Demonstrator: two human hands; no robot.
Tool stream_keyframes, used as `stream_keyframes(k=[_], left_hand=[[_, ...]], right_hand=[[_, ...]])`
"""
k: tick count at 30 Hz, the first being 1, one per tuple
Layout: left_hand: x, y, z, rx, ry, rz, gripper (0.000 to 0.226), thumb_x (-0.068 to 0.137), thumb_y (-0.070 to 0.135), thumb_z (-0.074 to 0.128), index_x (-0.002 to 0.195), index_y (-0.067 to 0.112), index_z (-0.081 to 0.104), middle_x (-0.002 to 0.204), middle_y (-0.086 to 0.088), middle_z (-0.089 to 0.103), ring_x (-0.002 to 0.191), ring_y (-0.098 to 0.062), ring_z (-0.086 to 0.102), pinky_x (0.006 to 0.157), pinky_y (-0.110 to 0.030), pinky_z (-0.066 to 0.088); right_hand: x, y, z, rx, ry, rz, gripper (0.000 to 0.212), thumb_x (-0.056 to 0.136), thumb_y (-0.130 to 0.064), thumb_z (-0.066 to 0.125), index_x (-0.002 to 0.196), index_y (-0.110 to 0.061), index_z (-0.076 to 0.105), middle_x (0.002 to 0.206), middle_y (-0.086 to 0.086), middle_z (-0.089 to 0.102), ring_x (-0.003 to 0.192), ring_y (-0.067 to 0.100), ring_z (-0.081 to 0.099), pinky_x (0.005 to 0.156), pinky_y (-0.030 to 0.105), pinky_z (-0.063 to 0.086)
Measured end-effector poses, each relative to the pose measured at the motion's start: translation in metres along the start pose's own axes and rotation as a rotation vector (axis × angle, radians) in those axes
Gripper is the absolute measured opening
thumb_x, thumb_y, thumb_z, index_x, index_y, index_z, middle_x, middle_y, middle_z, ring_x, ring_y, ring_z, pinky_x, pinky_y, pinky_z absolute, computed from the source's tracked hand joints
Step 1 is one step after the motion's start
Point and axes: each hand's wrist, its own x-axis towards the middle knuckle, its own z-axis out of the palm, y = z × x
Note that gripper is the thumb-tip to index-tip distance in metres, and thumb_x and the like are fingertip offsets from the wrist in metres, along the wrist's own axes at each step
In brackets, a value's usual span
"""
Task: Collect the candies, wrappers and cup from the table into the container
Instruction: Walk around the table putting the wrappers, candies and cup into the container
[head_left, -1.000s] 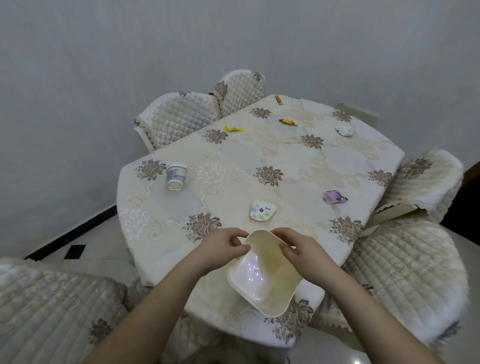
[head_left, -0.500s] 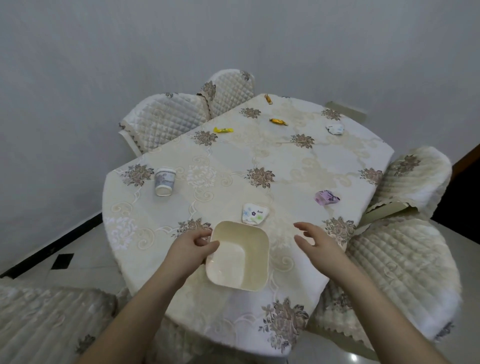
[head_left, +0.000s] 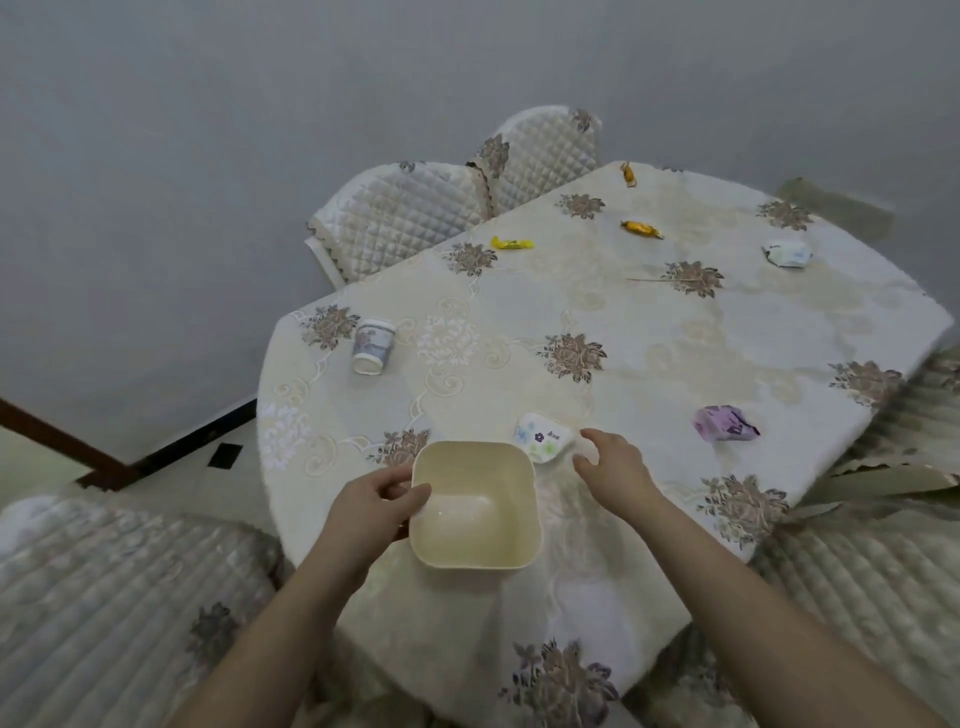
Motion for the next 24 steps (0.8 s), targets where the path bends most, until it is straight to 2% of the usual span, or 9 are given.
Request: stream_keyframes(k=[5,8,12,15,18,21,24], left_hand=[[-0.001,-0.005,0.005,0.038,0.077,-0.040,0.017,0.090,0.012,0.073,0.104,0.020,0.076,0.060,0.007,0.070,0.067,-0.014,0.073,0.068,-0.036,0.063],[-0.003,-0.009,0.008,0.043,0.113,-0.036,0.016,0.089,0.014,0.073,0.102,0.024,0.075,0.057,0.010,0.067,0.062,-0.010,0.069,0.063,-0.031,0.061],[-0.007,-0.011,0.010,0.031,0.156,-0.056,0.018,0.090,0.018,0.073,0.095,0.035,0.071,0.068,0.007,0.074,0.077,-0.018,0.074,0.072,-0.039,0.063],[-0.011,-0.013,0.009,0.024,0.187,-0.062,0.019,0.089,0.022,0.074,0.094,0.040,0.069,0.074,0.007,0.075,0.079,-0.015,0.075,0.068,-0.035,0.063],[-0.015,-0.014,0.008,0.015,0.212,-0.056,0.020,0.088,0.023,0.075,0.093,0.041,0.068,0.070,0.011,0.072,0.075,-0.011,0.073,0.061,-0.030,0.059],[-0.017,-0.014,0.009,0.003,0.203,-0.060,0.020,0.087,0.024,0.075,0.095,0.041,0.069,0.067,0.013,0.068,0.068,-0.006,0.068,0.054,-0.026,0.055],[-0.020,-0.015,0.011,-0.007,0.182,-0.058,0.019,0.087,0.025,0.077,0.100,0.038,0.072,0.068,0.011,0.067,0.067,-0.010,0.066,0.052,-0.028,0.053]], right_hand=[[0.043,0.002,0.020,0.020,-0.044,0.027,0.053,0.094,-0.033,0.048,0.144,-0.016,0.036,0.137,0.020,0.044,0.126,0.039,0.039,0.101,0.044,0.035],[0.064,-0.002,0.031,-0.037,-0.065,0.061,0.051,0.095,-0.035,0.046,0.142,-0.016,0.037,0.135,0.022,0.043,0.123,0.040,0.040,0.097,0.044,0.037],[0.079,-0.001,0.043,-0.082,-0.055,0.101,0.043,0.093,-0.034,0.050,0.130,-0.014,0.047,0.127,0.019,0.045,0.118,0.039,0.041,0.093,0.045,0.040],[0.084,0.001,0.048,-0.067,-0.028,0.137,0.040,0.090,-0.038,0.056,0.121,-0.013,0.053,0.123,0.016,0.047,0.116,0.036,0.044,0.091,0.044,0.042],[0.083,0.004,0.046,0.072,-0.006,0.108,0.037,0.088,-0.035,0.061,0.113,-0.008,0.057,0.113,0.017,0.056,0.106,0.035,0.052,0.084,0.039,0.044],[0.069,0.010,0.036,0.291,0.027,0.020,0.022,0.087,-0.028,0.065,0.096,-0.009,0.059,0.089,0.008,0.063,0.088,0.028,0.061,0.068,0.032,0.040],[0.043,0.009,0.019,0.495,0.098,-0.059,0.014,0.085,-0.027,0.069,0.086,-0.017,0.059,0.076,0.000,0.064,0.075,0.024,0.066,0.068,0.035,0.051]])
